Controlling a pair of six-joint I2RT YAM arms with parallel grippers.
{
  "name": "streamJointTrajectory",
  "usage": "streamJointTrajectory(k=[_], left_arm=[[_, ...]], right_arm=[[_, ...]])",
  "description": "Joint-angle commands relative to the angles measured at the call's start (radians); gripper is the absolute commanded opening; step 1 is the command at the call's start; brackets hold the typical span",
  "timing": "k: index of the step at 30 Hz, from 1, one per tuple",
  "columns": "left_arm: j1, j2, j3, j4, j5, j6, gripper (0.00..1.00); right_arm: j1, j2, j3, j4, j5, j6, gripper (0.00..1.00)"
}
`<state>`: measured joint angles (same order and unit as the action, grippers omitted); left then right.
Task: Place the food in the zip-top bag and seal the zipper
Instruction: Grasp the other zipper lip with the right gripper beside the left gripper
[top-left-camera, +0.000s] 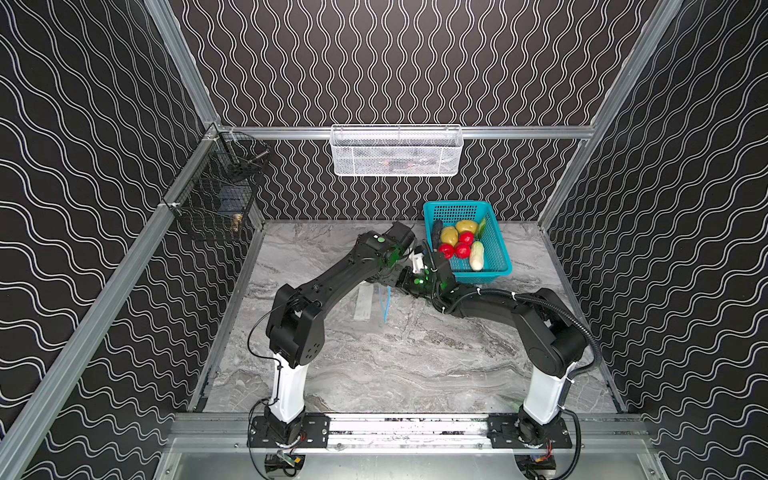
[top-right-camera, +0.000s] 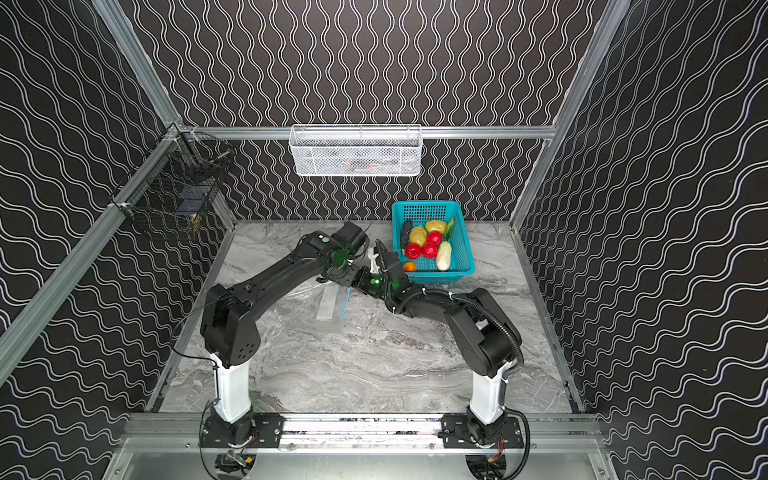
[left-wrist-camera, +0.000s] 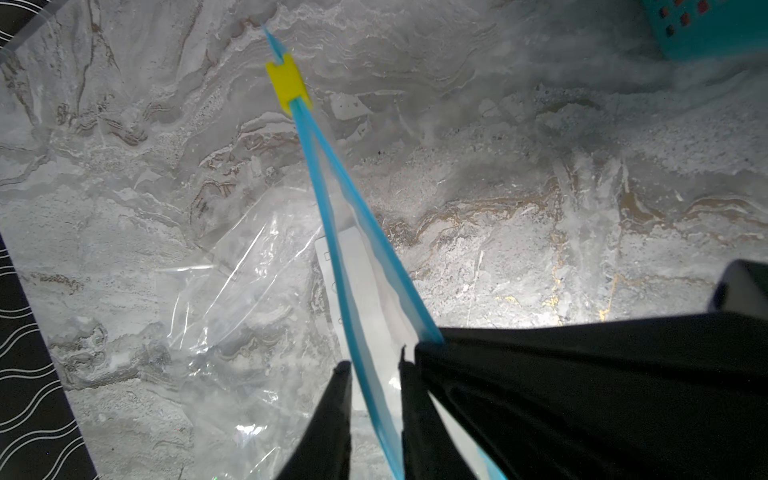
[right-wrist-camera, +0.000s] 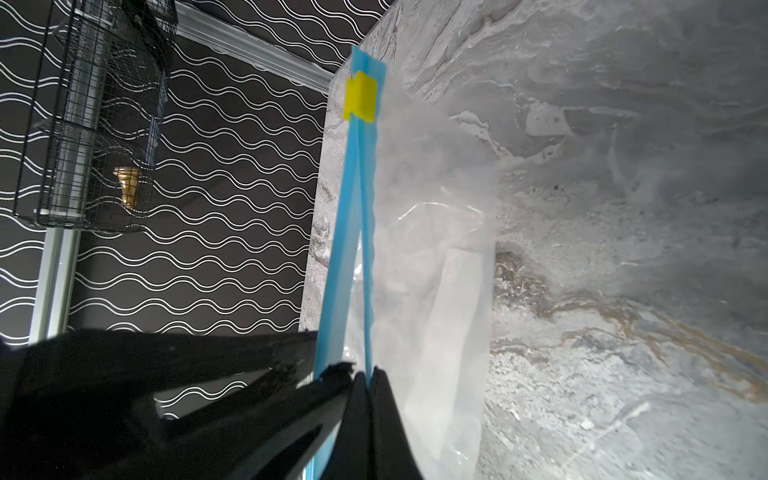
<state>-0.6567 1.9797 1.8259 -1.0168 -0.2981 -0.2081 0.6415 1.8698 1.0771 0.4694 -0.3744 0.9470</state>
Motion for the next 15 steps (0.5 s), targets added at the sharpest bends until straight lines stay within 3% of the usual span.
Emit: streamJointTrajectory(k=[1,3,9,12,15], left_arm=[[-0.001,-0.005,-0.005,0.000,0.048,0.003,0.32],[-0.001,-0.015,-0.019,0.010,0.053,0.004,0.37],[0.000,-0.054,-0.084,0.047,0.092,0.018,0.38],[0.003,-0.046,-0.095,0.048,0.145,0.046,0.07],[0.004,-0.044,-0.116,0.061,0.119,0.050,0.02]], right_arm=[[0.003,-0.006,-0.010,0.106,-0.012,0.024,0.00],[0.004,-0.004,-0.015,0.120,-0.014,0.030,0.00],[0.003,-0.005,-0.031,0.176,-0.027,0.051,0.00],[0.003,-0.010,-0.055,0.254,-0.037,0.060,0.00],[0.003,-0.010,-0.071,0.301,-0.044,0.078,0.00]])
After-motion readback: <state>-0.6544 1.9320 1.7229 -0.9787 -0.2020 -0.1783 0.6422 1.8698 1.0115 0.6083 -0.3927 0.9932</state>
